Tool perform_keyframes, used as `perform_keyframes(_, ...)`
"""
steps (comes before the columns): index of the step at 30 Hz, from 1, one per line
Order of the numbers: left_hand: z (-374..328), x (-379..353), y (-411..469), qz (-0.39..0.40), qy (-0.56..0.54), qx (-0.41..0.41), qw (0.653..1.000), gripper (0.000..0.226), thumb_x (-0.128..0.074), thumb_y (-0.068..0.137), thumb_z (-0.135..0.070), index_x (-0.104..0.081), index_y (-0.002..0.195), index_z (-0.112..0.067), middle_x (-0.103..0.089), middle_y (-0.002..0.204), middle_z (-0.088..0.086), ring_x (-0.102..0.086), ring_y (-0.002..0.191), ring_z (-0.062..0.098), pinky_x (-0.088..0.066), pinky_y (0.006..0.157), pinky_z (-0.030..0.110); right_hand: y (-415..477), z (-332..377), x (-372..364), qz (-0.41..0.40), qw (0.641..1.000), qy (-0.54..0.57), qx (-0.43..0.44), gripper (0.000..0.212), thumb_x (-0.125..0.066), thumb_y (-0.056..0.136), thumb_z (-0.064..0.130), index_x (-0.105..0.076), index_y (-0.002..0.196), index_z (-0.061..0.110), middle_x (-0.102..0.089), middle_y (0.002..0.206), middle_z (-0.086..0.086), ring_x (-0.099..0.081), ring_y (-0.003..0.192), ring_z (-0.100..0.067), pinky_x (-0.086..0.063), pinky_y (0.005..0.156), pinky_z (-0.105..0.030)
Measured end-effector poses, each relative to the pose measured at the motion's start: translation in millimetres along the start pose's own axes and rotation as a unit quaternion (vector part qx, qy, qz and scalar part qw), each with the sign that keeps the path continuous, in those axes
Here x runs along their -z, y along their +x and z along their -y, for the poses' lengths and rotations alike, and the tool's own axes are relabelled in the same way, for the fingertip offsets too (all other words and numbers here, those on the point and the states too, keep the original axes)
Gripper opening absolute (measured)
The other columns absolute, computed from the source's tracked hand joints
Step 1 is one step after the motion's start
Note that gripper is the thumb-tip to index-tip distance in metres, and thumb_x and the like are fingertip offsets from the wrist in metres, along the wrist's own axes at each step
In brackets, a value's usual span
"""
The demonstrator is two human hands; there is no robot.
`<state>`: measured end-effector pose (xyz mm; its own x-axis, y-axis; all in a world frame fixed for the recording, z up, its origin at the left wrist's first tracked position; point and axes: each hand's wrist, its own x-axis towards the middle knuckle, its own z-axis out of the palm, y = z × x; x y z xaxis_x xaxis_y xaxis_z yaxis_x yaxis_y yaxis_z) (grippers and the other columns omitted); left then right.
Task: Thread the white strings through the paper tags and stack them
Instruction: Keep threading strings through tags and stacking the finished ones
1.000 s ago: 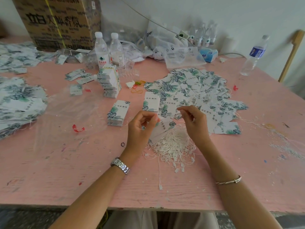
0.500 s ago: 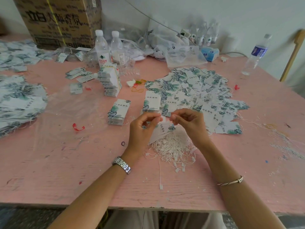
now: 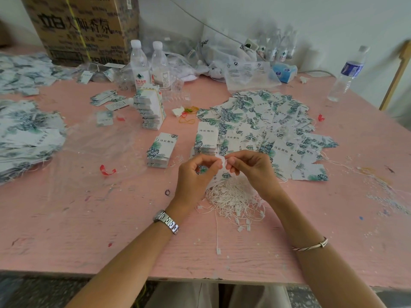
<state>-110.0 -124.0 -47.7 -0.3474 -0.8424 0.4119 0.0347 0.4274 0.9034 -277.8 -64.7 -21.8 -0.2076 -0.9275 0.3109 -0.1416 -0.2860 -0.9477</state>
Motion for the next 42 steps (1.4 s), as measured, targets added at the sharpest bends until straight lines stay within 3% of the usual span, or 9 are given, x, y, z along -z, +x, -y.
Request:
perform_keyframes(4, -0.9, -0.7, -0.7, 0.01, 0.001, -0.005, 1.0, 0.008, -0.076, 0.088, -0.016, -0.075, 0.092, -0.023, -0.074, 0.083, -0.016, -0.064, 0.08, -0.002, -0.04, 0.071, 0.007, -0.3, -0.5, 0.6, 0.002, 1.0, -0.012, -0.001, 0.014, -0.068, 0.085, 0.016, -0.073, 0.091, 0.004, -0.07, 0.072, -0.004, -0.059, 0.064, -0.013, -0.046, 0.06, -0.022)
perform_keyframes(10, -2.2, 0.0, -1.4, 0.019, 0.004, -0.012, 1.0, 0.006, -0.075, 0.089, -0.018, -0.075, 0.092, -0.024, -0.074, 0.085, -0.016, -0.064, 0.079, -0.002, -0.039, 0.07, 0.007, -1.3, -1.5, -0.5, 0.019, 0.999, -0.032, 0.003, 0.007, -0.066, 0.091, 0.003, -0.071, 0.089, 0.006, -0.07, 0.071, 0.005, -0.061, 0.067, -0.004, -0.049, 0.067, -0.018)
perform_keyframes(15, -1.5, -0.9, -0.8, 0.015, 0.004, -0.006, 1.0, 0.006, -0.075, 0.089, -0.018, -0.075, 0.092, -0.022, -0.075, 0.086, -0.015, -0.064, 0.08, -0.003, -0.039, 0.071, 0.007, -0.7, 1.1, -1.7, 0.001, 1.0, -0.024, 0.0, 0.006, -0.065, 0.091, 0.006, -0.07, 0.091, 0.003, -0.067, 0.076, -0.006, -0.059, 0.071, -0.011, -0.048, 0.07, -0.024)
perform_keyframes(23, -2.2, -1.5, -0.6, 0.019, 0.011, -0.023, 1.0, 0.005, -0.075, 0.09, -0.018, -0.075, 0.092, -0.022, -0.073, 0.083, -0.02, -0.063, 0.078, -0.004, -0.039, 0.07, 0.005, -2.3, 0.2, -5.8, 0.003, 0.999, -0.037, 0.022, 0.02, -0.066, 0.088, 0.017, -0.068, 0.094, -0.002, -0.07, 0.084, -0.022, -0.063, 0.08, -0.047, -0.05, 0.081, -0.06)
perform_keyframes(25, -2.2, -1.7, -0.7, 0.021, 0.015, -0.028, 0.999, 0.005, -0.074, 0.09, -0.017, -0.074, 0.092, -0.021, -0.072, 0.082, -0.021, -0.063, 0.077, -0.004, -0.039, 0.069, 0.005, -2.3, -0.4, -5.7, 0.003, 0.999, -0.038, 0.021, 0.019, -0.067, 0.087, 0.018, -0.069, 0.092, 0.0, -0.071, 0.083, -0.018, -0.061, 0.079, -0.048, -0.051, 0.078, -0.058)
perform_keyframes(29, -1.5, -1.3, -0.6, 0.039, 0.025, -0.018, 0.999, 0.006, -0.073, 0.091, -0.018, -0.075, 0.094, -0.014, -0.073, 0.084, -0.012, -0.062, 0.078, -0.003, -0.039, 0.069, 0.006, -2.9, -0.3, -4.9, 0.02, 0.999, -0.033, 0.013, 0.014, -0.066, 0.087, 0.019, -0.069, 0.09, 0.005, -0.072, 0.074, 0.003, -0.062, 0.072, -0.019, -0.05, 0.069, -0.027)
perform_keyframes(33, -2.5, -0.4, -1.1, 0.055, 0.028, 0.0, 0.998, 0.006, -0.073, 0.091, -0.016, -0.075, 0.094, -0.011, -0.074, 0.084, -0.006, -0.061, 0.079, -0.001, -0.038, 0.07, 0.007, -3.2, -0.4, -3.3, 0.033, 0.999, -0.039, 0.015, 0.014, -0.066, 0.088, 0.014, -0.071, 0.092, 0.0, -0.071, 0.071, 0.003, -0.062, 0.066, -0.01, -0.049, 0.064, -0.02)
perform_keyframes(36, -3.4, 0.7, -1.3, 0.06, 0.032, 0.004, 0.998, 0.005, -0.075, 0.089, -0.012, -0.075, 0.092, -0.008, -0.073, 0.084, -0.001, -0.063, 0.081, 0.005, -0.04, 0.074, 0.009, -3.2, -1.0, -3.1, 0.036, 0.997, -0.06, 0.017, 0.014, -0.068, 0.087, 0.012, -0.072, 0.091, 0.0, -0.071, 0.072, 0.002, -0.063, 0.064, -0.008, -0.049, 0.063, -0.019)
perform_keyframes(42, -3.3, 3.3, -3.0, 0.062, 0.047, -0.012, 0.997, 0.004, -0.076, 0.086, -0.008, -0.074, 0.088, -0.005, -0.073, 0.082, 0.0, -0.064, 0.08, 0.01, -0.046, 0.078, 0.014, -4.6, -1.4, -4.0, 0.032, 0.995, -0.087, 0.038, 0.018, -0.07, 0.084, 0.017, -0.074, 0.089, 0.001, -0.069, 0.073, -0.022, -0.06, 0.064, -0.028, -0.049, 0.062, -0.036)
